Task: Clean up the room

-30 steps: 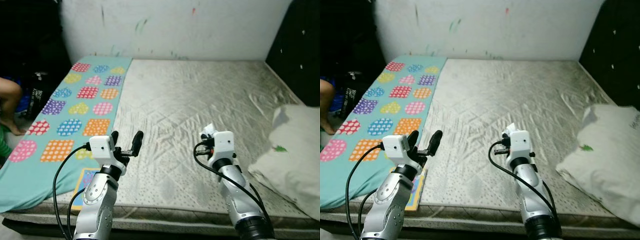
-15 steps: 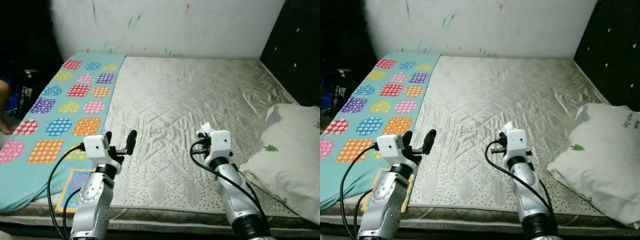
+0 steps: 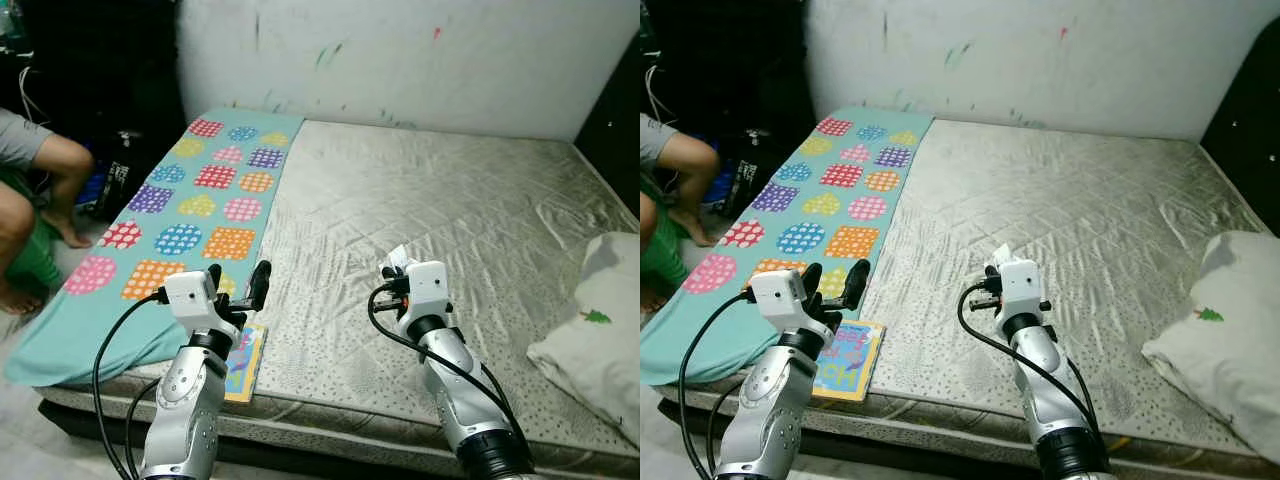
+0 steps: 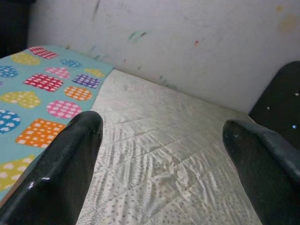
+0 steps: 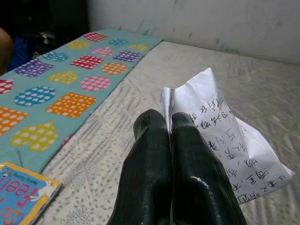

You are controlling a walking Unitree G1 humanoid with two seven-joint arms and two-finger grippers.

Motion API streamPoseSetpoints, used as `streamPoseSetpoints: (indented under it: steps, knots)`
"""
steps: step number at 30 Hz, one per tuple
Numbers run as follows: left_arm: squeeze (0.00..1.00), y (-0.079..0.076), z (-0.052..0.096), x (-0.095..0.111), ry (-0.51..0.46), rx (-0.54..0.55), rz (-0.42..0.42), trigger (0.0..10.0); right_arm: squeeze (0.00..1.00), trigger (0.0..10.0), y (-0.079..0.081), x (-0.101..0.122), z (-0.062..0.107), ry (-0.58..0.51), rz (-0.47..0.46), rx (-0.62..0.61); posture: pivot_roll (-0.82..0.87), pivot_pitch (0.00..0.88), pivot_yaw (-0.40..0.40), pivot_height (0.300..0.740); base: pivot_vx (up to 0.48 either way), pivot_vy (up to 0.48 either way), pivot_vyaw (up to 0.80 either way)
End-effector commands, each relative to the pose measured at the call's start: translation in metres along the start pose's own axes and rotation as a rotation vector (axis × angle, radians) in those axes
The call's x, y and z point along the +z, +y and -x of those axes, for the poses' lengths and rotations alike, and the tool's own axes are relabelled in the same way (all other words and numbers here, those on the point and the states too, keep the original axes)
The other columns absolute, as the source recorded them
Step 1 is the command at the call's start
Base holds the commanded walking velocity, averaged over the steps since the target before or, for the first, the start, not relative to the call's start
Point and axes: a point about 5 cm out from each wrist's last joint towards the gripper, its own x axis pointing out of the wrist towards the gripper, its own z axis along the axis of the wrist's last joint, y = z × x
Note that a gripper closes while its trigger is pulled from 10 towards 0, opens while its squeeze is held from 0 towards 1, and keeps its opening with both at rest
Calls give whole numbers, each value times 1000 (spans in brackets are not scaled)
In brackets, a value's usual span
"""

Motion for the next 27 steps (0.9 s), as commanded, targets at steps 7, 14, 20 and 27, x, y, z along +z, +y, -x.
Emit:
streamPoseSetpoints:
  steps: [7, 14, 20, 27]
  knots:
    - [0, -5, -2, -3, 3, -6, 15, 10000, 0, 10000, 1, 2, -1, -4, 15, 20, 19, 0, 5, 740, 0, 480, -403]
    - [0, -6, -2, -3, 6, -3, 19, 10000, 0, 10000, 0, 1, -1, 4, 23, 25, 17, 0, 3, 740, 0, 480, -80]
    - [0, -7, -2, -3, -10, -6, 21, 10000, 0, 10000, 2, -1, -1, 14, 30, 39, 18, 0, 2, 740, 0, 400, 0]
    - [0, -9, -1, -2, -17, -39, 18, 10000, 0, 10000, 3, -1, -1, 16, 35, 49, 16, 0, 3, 740, 0, 0, 0]
